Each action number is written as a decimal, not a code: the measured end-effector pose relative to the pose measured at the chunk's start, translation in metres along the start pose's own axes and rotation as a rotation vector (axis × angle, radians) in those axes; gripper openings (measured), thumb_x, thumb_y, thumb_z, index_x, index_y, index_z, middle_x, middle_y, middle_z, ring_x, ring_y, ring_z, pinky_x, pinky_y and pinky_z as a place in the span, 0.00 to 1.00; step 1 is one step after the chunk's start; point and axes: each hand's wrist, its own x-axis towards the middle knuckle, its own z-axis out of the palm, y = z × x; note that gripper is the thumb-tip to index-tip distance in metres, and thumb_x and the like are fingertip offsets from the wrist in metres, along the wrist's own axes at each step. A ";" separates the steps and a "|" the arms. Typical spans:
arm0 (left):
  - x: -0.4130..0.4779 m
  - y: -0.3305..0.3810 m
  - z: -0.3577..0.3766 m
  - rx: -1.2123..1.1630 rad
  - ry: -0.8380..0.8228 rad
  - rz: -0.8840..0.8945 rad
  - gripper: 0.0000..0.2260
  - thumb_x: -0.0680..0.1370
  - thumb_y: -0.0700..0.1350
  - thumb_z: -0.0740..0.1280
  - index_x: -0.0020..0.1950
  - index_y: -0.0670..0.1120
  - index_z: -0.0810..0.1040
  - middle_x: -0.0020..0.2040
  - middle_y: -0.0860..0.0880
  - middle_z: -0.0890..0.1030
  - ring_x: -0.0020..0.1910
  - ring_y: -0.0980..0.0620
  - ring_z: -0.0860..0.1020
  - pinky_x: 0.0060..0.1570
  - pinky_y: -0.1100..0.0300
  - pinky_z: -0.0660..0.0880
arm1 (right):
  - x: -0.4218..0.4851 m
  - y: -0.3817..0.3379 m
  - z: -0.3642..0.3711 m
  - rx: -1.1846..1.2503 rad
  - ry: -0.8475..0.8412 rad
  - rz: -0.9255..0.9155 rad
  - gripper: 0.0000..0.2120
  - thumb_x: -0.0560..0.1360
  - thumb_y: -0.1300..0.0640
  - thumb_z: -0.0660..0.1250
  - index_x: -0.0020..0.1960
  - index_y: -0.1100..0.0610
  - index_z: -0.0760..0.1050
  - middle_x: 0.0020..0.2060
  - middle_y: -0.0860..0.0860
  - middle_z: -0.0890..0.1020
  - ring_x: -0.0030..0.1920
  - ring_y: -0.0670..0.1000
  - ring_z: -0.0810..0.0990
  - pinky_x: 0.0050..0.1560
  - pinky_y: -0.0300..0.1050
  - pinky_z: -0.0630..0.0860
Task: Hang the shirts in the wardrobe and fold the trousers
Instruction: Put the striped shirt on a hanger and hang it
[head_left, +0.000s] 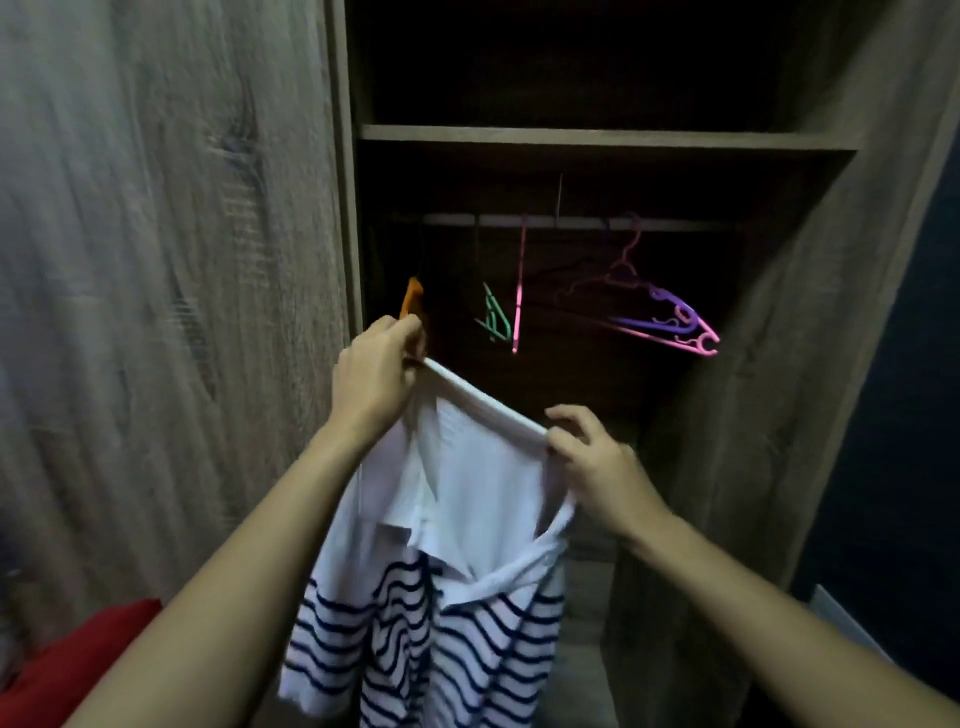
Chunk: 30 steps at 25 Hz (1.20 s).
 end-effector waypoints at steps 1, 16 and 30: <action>0.000 -0.009 0.000 -0.026 0.003 0.031 0.04 0.69 0.38 0.64 0.38 0.45 0.77 0.44 0.46 0.77 0.43 0.41 0.77 0.37 0.52 0.70 | 0.009 0.004 -0.015 -0.041 -0.038 0.036 0.12 0.69 0.51 0.59 0.52 0.43 0.71 0.58 0.48 0.78 0.52 0.57 0.80 0.49 0.49 0.77; -0.026 -0.024 0.069 0.326 -0.051 -0.098 0.07 0.73 0.43 0.64 0.41 0.44 0.81 0.43 0.47 0.80 0.43 0.44 0.71 0.33 0.56 0.64 | 0.065 0.060 -0.066 -0.306 -0.052 0.235 0.11 0.70 0.64 0.66 0.45 0.51 0.84 0.49 0.52 0.83 0.52 0.56 0.80 0.53 0.45 0.74; -0.010 0.005 0.066 0.291 -0.294 -0.195 0.10 0.77 0.43 0.60 0.56 0.42 0.76 0.55 0.42 0.75 0.53 0.38 0.76 0.46 0.47 0.73 | 0.062 0.102 -0.063 -0.216 -0.157 0.403 0.09 0.71 0.59 0.68 0.48 0.49 0.83 0.52 0.53 0.83 0.54 0.58 0.80 0.54 0.48 0.77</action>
